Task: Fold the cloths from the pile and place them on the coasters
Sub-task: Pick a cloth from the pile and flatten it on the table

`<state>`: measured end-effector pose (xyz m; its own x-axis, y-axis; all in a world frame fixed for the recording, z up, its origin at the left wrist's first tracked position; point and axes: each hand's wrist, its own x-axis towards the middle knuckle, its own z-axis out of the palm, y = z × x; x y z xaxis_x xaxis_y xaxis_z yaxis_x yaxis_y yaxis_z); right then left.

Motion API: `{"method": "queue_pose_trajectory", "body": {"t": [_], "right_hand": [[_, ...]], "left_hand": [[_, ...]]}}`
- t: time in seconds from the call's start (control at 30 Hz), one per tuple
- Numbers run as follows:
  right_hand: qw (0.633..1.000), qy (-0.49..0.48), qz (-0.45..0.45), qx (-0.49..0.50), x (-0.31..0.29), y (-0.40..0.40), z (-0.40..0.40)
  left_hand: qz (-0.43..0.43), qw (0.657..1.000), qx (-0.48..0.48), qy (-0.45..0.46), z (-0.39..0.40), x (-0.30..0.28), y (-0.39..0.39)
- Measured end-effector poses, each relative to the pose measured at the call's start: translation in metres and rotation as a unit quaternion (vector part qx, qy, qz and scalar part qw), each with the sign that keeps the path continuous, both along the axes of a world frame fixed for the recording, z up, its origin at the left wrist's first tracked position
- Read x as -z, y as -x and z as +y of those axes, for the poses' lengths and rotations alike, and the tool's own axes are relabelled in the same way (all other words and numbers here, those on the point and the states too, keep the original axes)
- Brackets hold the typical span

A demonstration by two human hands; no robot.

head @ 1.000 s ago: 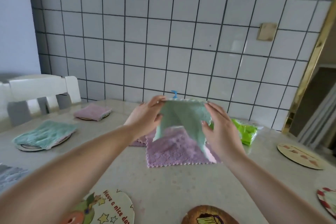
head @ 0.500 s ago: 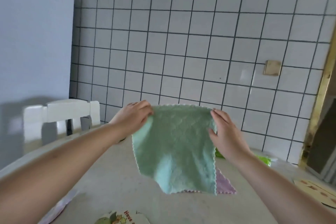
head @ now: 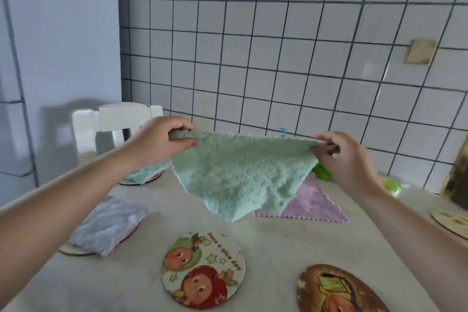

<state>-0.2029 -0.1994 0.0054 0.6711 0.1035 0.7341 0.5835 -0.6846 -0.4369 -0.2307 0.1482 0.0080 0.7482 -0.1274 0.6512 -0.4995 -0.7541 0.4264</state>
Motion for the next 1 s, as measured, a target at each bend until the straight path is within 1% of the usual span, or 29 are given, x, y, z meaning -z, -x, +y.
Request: {"method": "queue_pose_trajectory", "body": {"t": [0.1,0.17,0.2,0.3,0.33,0.37,0.47,0.5,0.57,0.67,0.77,0.87,0.93,1.0], "right_hand": [[0.997,0.056,0.054,-0.029,0.028,0.019,-0.002],[0.985,0.027,0.145,-0.090,0.049,0.033,-0.003],[0.970,0.004,0.207,-0.124,0.060,0.038,-0.004],[0.916,-0.040,0.359,-0.174,0.093,0.049,-0.008],[0.898,-0.056,0.398,-0.179,0.102,0.053,-0.010],[0.881,-0.064,0.433,-0.182,0.110,0.056,-0.011],[0.844,-0.065,0.501,-0.182,0.128,0.063,-0.016],[0.836,-0.065,0.513,-0.184,0.133,0.063,-0.018],[0.824,-0.068,0.529,-0.191,0.136,0.062,-0.019],[0.824,-0.065,0.532,-0.186,0.136,0.060,-0.011],[0.857,-0.034,0.493,-0.147,0.133,0.050,-0.001],[0.892,0.035,0.438,-0.107,0.132,0.036,0.009],[0.903,0.071,0.416,-0.084,0.133,0.025,0.014],[0.909,0.098,0.399,-0.070,0.136,0.013,0.020]], "left_hand": [[0.090,0.994,0.056,-0.011,0.009,0.039,0.033],[0.150,0.985,0.079,-0.016,0.015,0.064,0.052],[0.181,0.981,0.070,-0.029,0.017,0.076,0.060],[0.231,0.964,0.008,-0.130,0.020,0.103,0.080],[0.250,0.960,0.024,-0.126,0.020,0.111,0.084],[0.276,0.954,0.053,-0.101,0.019,0.117,0.088],[0.344,0.931,0.114,-0.044,0.019,0.128,0.096],[0.364,0.922,0.129,-0.036,0.018,0.129,0.097],[0.378,0.914,0.139,-0.058,0.017,0.132,0.096],[0.365,0.922,0.096,-0.089,0.016,0.135,0.089],[0.344,0.934,0.053,-0.086,0.016,0.137,0.077],[0.337,0.939,0.016,-0.066,0.021,0.142,0.061],[0.330,0.942,-0.005,-0.061,0.023,0.147,0.050],[0.320,0.944,-0.022,-0.077,0.024,0.152,0.040]]}}
